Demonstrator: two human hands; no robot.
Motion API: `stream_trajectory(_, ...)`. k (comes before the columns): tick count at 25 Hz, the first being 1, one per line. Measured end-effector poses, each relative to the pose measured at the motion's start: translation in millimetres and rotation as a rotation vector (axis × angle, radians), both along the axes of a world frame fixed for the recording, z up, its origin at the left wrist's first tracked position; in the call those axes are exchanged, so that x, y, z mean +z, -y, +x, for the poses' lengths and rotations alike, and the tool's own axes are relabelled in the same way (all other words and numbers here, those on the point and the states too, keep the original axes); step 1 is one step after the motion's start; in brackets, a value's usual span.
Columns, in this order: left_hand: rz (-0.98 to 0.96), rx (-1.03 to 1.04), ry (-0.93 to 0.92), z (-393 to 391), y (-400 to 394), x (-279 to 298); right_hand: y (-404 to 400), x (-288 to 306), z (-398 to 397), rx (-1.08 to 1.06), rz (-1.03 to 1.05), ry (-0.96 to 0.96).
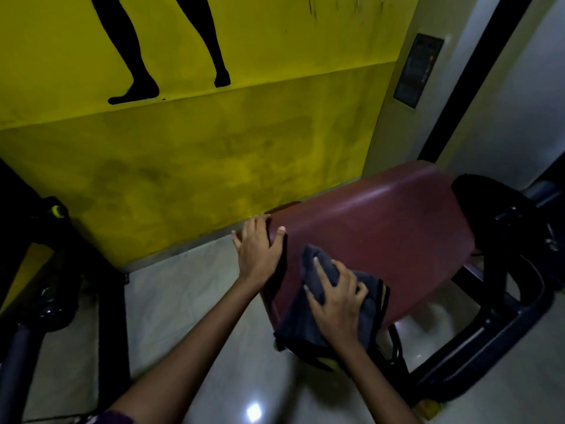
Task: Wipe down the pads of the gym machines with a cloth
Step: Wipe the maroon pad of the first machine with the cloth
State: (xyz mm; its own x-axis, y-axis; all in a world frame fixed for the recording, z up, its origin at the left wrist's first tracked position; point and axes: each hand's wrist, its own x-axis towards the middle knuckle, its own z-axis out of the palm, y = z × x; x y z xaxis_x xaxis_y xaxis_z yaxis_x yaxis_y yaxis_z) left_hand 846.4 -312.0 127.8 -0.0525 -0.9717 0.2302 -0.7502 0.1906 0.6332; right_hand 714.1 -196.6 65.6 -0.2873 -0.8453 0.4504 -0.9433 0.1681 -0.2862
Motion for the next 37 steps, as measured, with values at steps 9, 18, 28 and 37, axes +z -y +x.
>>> stream_trajectory(9,-0.216,0.093,0.384,-24.3,-13.1,-6.8,-32.6,-33.4,-78.6,0.101,0.013,-0.027)
stream_trajectory(18,-0.225,0.142,0.398,-31.9,-16.2,-4.3,-25.0,-28.7,-67.3,0.424,-0.052,-0.142)
stream_trajectory(28,-0.234,0.150,0.421,-29.1,-13.2,-11.4,59.8,21.0,-65.7,0.106,-0.077,0.111)
stream_trajectory(37,-0.261,0.149,0.406,-27.6,-11.5,-12.4,41.8,-5.5,-122.8,0.400,-0.124,-0.136)
